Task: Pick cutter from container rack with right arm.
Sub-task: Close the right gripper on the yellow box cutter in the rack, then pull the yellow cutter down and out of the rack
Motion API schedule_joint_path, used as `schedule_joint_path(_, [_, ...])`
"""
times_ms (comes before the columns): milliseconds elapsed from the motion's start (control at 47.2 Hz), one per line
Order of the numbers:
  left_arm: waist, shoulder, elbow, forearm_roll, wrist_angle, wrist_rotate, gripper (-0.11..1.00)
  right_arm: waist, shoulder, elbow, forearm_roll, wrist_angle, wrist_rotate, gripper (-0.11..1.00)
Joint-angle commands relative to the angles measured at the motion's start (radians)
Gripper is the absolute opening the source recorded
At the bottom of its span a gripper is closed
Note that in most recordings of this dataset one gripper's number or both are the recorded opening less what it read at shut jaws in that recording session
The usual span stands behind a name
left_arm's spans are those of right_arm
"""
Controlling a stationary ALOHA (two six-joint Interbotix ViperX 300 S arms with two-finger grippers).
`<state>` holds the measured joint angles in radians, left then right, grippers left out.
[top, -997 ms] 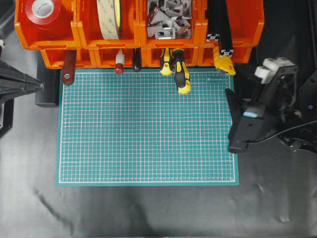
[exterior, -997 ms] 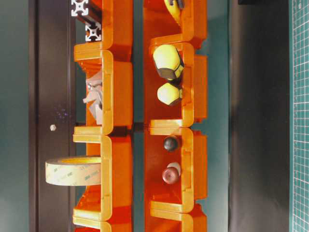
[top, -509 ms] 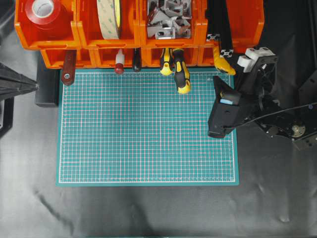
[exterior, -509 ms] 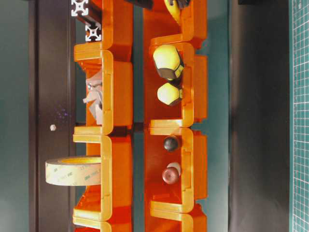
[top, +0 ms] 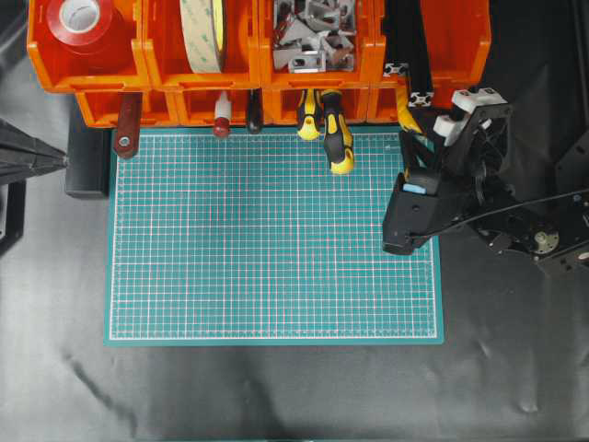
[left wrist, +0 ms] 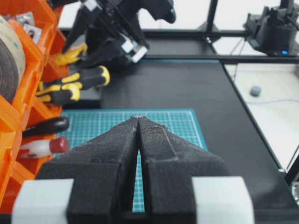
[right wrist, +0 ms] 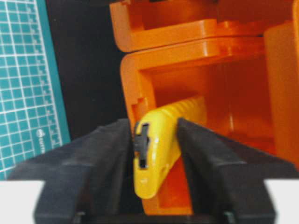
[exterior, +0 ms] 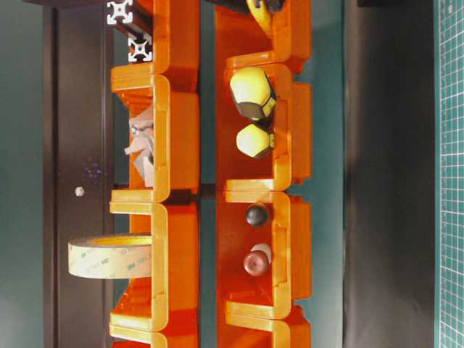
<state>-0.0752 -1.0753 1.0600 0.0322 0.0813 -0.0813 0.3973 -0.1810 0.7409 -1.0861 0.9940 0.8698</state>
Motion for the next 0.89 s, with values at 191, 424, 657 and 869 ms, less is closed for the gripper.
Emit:
schedule_joint_path(191, [-0.002,-0.003,-0.012,0.003,-0.005,-0.002,0.00,0.025,-0.006,-0.012,0.012,0.000,0.002,0.30])
schedule_joint_path(424, [-0.002,-0.009,-0.011,0.003,-0.003,-0.002,0.00,0.069,-0.006,-0.063,0.009,0.092,-0.012,0.30])
schedule_joint_path(657, [-0.002,-0.009,-0.009,0.003,-0.003,0.000,0.00,0.152,-0.006,-0.156,0.003,0.201,-0.060,0.28])
schedule_joint_path(869, [-0.002,-0.009,-0.008,0.003,-0.003,0.000,0.00,0.242,-0.002,-0.293,0.003,0.318,-0.164,0.27])
